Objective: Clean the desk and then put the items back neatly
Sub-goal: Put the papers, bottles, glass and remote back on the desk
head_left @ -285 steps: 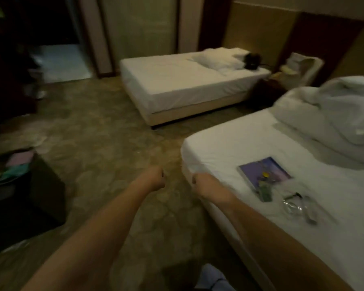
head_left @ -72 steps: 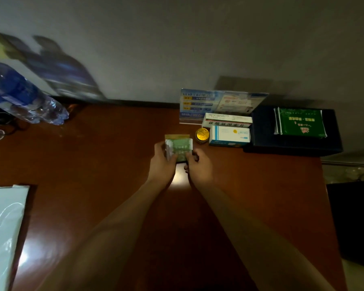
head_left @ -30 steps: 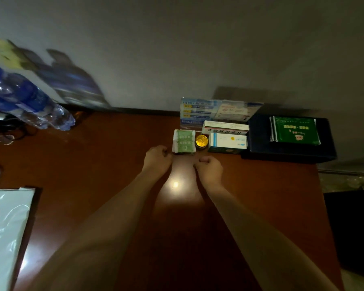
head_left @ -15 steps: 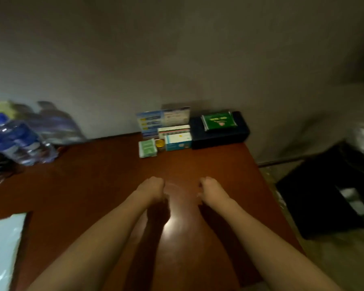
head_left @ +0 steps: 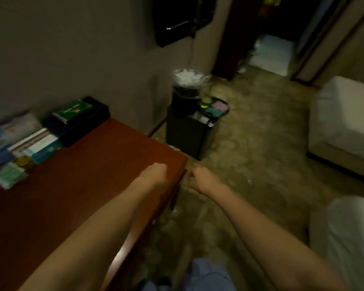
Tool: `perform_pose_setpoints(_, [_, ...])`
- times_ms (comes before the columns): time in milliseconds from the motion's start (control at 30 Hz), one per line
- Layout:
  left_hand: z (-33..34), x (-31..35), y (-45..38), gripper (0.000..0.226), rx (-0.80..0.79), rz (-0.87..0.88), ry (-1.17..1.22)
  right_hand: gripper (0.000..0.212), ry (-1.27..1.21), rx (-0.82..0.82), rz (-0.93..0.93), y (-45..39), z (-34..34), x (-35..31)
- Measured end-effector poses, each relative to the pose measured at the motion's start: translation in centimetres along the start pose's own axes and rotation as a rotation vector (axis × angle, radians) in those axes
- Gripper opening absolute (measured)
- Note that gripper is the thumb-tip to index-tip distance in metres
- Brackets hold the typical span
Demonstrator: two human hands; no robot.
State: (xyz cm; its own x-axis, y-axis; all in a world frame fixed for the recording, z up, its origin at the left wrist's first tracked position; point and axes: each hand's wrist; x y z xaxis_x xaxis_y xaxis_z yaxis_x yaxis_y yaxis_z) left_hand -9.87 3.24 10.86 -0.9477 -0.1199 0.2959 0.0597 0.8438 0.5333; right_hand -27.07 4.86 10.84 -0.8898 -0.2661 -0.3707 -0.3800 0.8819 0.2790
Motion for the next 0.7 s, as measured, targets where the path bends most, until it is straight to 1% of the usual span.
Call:
perform_pose_setpoints(100, [1.6, 6.2, 0.8, 0.015, -0.009, 0.138, -0.084, 0.033, -0.046, 0.077, 0.151, 5.2, -1.4, 3.7])
perform_pose_setpoints(200, [4.4, 12.8, 2.1, 0.033, 0.031, 0.256, -0.232, 0.034, -0.086, 0.155, 0.301, 11.2, -1.7, 7.6])
perform_pose_setpoints(267, [6.5, 17.5, 3.5, 0.038, 0.042, 0.329, -0.309, 0.034, -0.119, 0.197, 0.407, 16.1, -1.5, 10.2])
perform_pose_setpoints(367, [10.2, 24.6, 6.4, 0.038, 0.001, 0.462, -0.391, 0.036, -0.164, 0.242, 0.576, 24.6, -0.8, 13.9])
perform_pose_setpoints(467, [14.7, 31.4, 10.7, 0.037, -0.052, 0.618, -0.429, 0.031, -0.222, 0.319, 0.729, 33.3, 0.7, 17.4])
perform_pose_setpoints(567, [20.1, 36.7, 16.1, 0.035, -0.106, 0.749, -0.497, 0.032, -0.288, 0.375, 0.850, 41.8, 2.7, 19.4])
perform_pose_setpoints(700, [26.9, 42.4, 23.1, 0.039, -0.146, 0.888, -0.591, 0.037, -0.321, 0.431, 1.003, 52.2, 5.3, 21.1])
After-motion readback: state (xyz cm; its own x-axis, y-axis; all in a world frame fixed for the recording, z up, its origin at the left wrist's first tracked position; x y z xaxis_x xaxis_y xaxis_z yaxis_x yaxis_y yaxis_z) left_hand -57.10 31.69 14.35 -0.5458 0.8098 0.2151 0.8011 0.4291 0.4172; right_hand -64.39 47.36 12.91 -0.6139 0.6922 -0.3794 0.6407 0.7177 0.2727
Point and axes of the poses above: each hand's wrist, its own y-axis away from the middle knuckle, its own z-axis out of the palm, x = y × z, and after that the axes turned 11 degrees about -z, right-handed
